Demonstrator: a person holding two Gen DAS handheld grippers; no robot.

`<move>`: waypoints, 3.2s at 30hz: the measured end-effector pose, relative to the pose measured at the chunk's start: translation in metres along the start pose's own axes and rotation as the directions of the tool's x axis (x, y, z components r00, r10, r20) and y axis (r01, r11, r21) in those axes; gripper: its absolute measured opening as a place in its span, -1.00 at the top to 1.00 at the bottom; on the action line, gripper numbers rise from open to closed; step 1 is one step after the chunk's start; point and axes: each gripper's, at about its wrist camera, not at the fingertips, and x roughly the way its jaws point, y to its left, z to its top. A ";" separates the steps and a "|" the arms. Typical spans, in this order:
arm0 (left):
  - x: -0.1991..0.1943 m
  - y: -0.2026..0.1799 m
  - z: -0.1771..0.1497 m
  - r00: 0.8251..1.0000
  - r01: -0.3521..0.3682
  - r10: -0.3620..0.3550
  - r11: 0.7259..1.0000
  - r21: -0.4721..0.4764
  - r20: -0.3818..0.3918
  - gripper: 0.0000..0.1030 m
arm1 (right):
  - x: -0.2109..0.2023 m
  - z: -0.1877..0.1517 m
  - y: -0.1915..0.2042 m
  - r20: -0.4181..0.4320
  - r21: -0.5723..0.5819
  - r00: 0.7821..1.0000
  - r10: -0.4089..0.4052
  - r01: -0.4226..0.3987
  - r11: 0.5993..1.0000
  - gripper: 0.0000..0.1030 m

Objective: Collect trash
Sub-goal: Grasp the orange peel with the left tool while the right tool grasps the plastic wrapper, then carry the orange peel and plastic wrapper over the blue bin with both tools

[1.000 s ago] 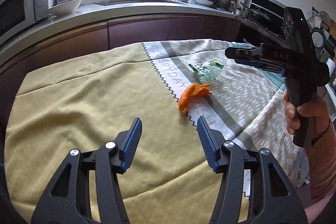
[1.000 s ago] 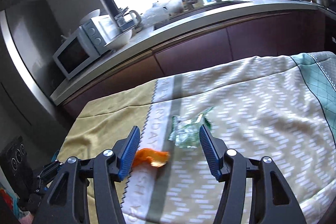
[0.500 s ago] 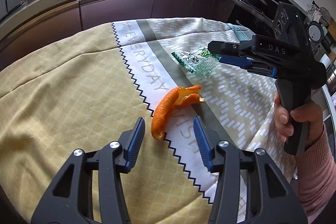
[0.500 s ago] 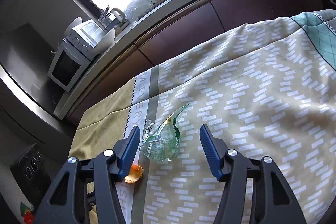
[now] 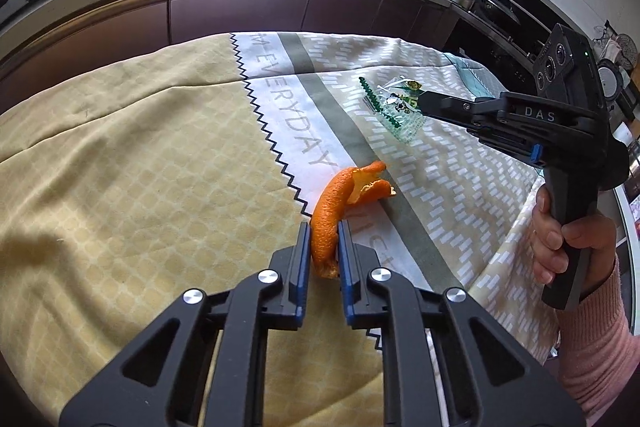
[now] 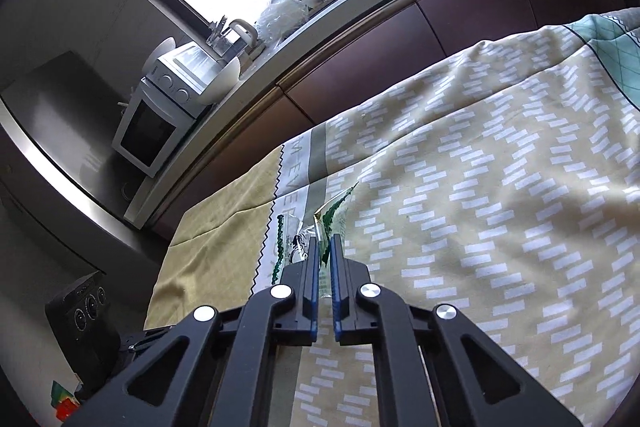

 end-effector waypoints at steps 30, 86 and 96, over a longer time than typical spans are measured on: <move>-0.191 0.092 -0.103 0.931 -0.235 0.292 0.939 -0.250 0.220 0.74 | 0.015 -0.069 0.140 -0.141 -0.165 0.956 0.257 -0.278 0.946 0.92; -0.324 0.223 -0.225 0.791 -0.396 0.587 0.707 -0.585 0.173 0.74 | 0.134 -0.160 0.348 -0.505 -0.333 0.802 0.318 -0.521 0.785 0.92; -0.329 0.245 -0.237 0.770 -0.427 0.624 0.660 -0.619 0.135 0.74 | 0.157 -0.174 0.377 -0.542 -0.362 0.789 0.288 -0.529 0.768 0.92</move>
